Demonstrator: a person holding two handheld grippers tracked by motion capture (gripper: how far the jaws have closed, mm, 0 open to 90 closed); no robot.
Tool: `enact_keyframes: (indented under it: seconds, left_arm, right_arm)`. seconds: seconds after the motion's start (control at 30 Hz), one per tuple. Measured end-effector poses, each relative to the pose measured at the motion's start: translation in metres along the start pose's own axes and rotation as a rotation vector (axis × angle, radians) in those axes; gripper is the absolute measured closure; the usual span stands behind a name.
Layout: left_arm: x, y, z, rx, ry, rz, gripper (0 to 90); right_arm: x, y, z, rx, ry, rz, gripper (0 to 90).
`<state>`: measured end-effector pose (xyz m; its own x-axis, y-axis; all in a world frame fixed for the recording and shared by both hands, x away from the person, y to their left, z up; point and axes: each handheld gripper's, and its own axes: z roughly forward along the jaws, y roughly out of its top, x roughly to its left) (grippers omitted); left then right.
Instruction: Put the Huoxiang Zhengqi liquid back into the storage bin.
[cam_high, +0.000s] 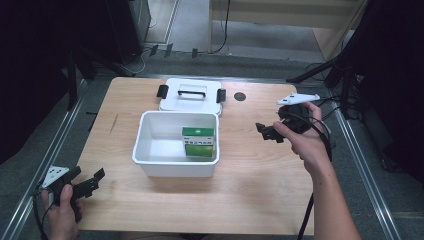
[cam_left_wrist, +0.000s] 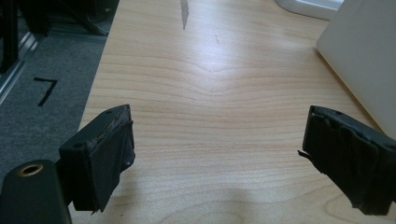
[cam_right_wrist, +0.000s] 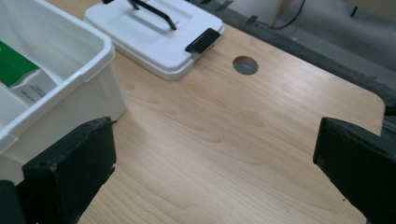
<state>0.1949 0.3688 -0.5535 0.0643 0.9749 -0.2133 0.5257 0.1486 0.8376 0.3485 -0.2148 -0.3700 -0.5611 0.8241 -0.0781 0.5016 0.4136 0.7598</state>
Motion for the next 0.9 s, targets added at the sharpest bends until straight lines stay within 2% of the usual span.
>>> enact_keyframes:
  seconds: [0.2,0.27,0.3,0.37,0.4,0.47,0.53,0.57,0.63,0.67,0.7,0.73,0.8,0.87,0.9]
  left_arm:
    - [0.000,0.000,0.000,-0.004,-0.002,0.000,9.9]
    - [0.000,0.000,0.000,-0.003,-0.004,0.003,9.9]
    - [0.000,0.000,0.000,-0.004,-0.003,-0.001,9.9]
    - [0.000,0.000,0.000,-0.004,-0.002,-0.001,9.9]
    - [0.000,0.000,0.000,-0.004,-0.003,0.000,9.9]
    - [0.000,0.000,0.000,-0.004,-0.002,-0.002,9.9]
    - [0.000,0.000,0.000,-0.005,-0.003,-0.003,9.9]
    - [0.000,0.000,0.000,-0.006,-0.003,-0.004,9.9]
    - [0.000,0.000,0.000,-0.007,-0.004,-0.004,9.9]
    - [0.001,0.000,-0.001,-0.007,-0.004,-0.004,9.9]
    - [0.001,0.000,-0.001,-0.008,-0.003,-0.006,9.9]
    - [0.001,0.000,-0.001,-0.008,-0.003,-0.006,9.9]
    - [0.001,0.000,-0.001,-0.008,-0.003,-0.005,9.9]
    - [0.001,0.000,-0.001,-0.008,-0.003,-0.005,9.9]
    - [0.001,0.000,-0.001,-0.009,-0.003,-0.006,9.9]
  right_arm:
    - [-0.010,-0.030,-0.009,-0.088,-0.048,0.053,0.0]
    - [-0.013,-0.041,-0.012,-0.122,-0.067,0.056,0.0]
    - [-0.015,-0.054,-0.013,-0.142,-0.079,0.062,0.0]
    - [-0.018,-0.064,-0.014,-0.157,-0.093,0.067,0.0]
    - [-0.018,-0.064,-0.014,-0.157,-0.093,0.067,0.0]
    - [-0.022,-0.081,-0.015,-0.177,-0.107,0.103,0.0]
    - [-0.024,-0.090,-0.015,-0.173,-0.105,0.123,0.0]
    - [-0.024,-0.090,-0.015,-0.173,-0.105,0.123,0.0]
    - [-0.027,-0.106,-0.015,-0.177,-0.108,0.132,0.0]
    - [-0.027,-0.106,-0.015,-0.177,-0.108,0.132,0.0]
    - [-0.029,-0.117,-0.014,-0.179,-0.123,0.144,0.0]
    - [-0.029,-0.117,-0.014,-0.179,-0.123,0.144,0.0]
    - [-0.032,-0.133,-0.013,-0.185,-0.127,0.170,0.0]
    - [-0.033,-0.139,-0.013,-0.185,-0.123,0.182,0.0]
    - [-0.034,-0.149,-0.013,-0.185,-0.131,0.192,0.0]
